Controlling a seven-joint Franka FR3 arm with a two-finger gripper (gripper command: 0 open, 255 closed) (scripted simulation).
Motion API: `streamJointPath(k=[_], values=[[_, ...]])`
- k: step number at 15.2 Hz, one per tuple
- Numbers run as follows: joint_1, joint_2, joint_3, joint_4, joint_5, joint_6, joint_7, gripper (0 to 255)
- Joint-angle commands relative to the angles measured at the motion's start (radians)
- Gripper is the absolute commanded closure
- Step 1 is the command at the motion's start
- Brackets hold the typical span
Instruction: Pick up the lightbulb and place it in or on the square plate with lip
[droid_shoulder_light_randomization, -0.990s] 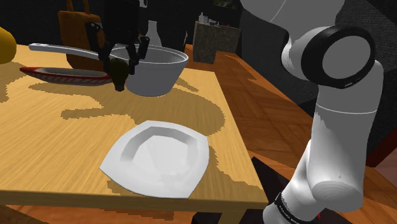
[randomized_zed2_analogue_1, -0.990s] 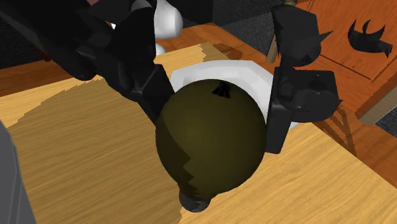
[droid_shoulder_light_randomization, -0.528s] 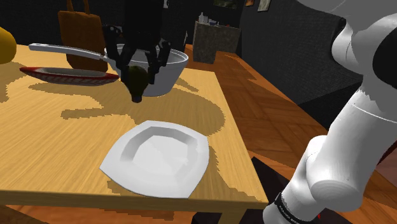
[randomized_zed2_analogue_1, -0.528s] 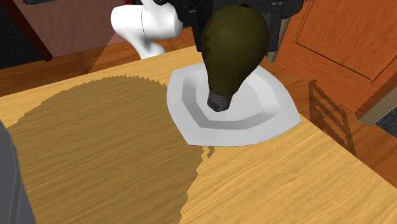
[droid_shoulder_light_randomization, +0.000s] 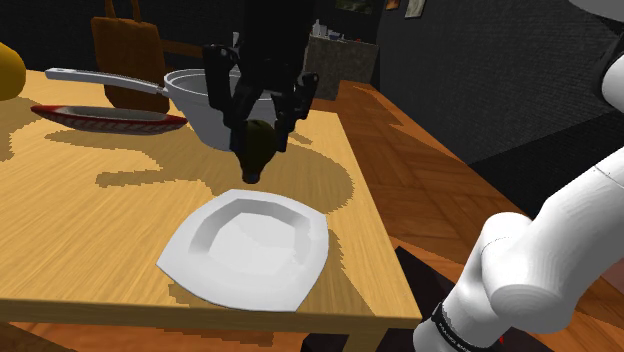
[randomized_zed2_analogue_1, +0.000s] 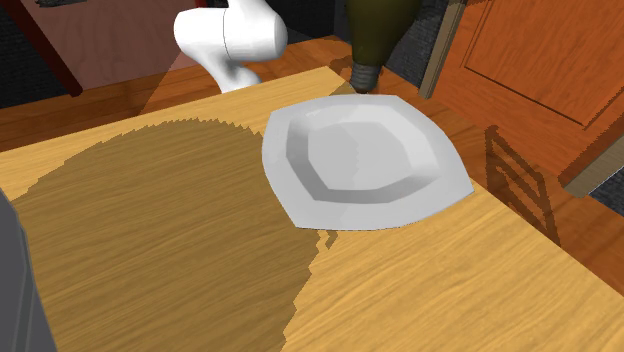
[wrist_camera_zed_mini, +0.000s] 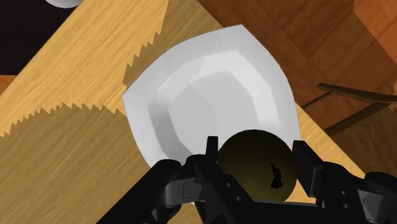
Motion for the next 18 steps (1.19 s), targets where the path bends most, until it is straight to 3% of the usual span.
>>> streamJointPath(k=[1,18], values=[[0.004,-0.024,0.001,-0.038,0.009,0.015,-0.001,255],[0.013,-0.070,0.014,-0.287,0.032,0.213,-0.055,255]])
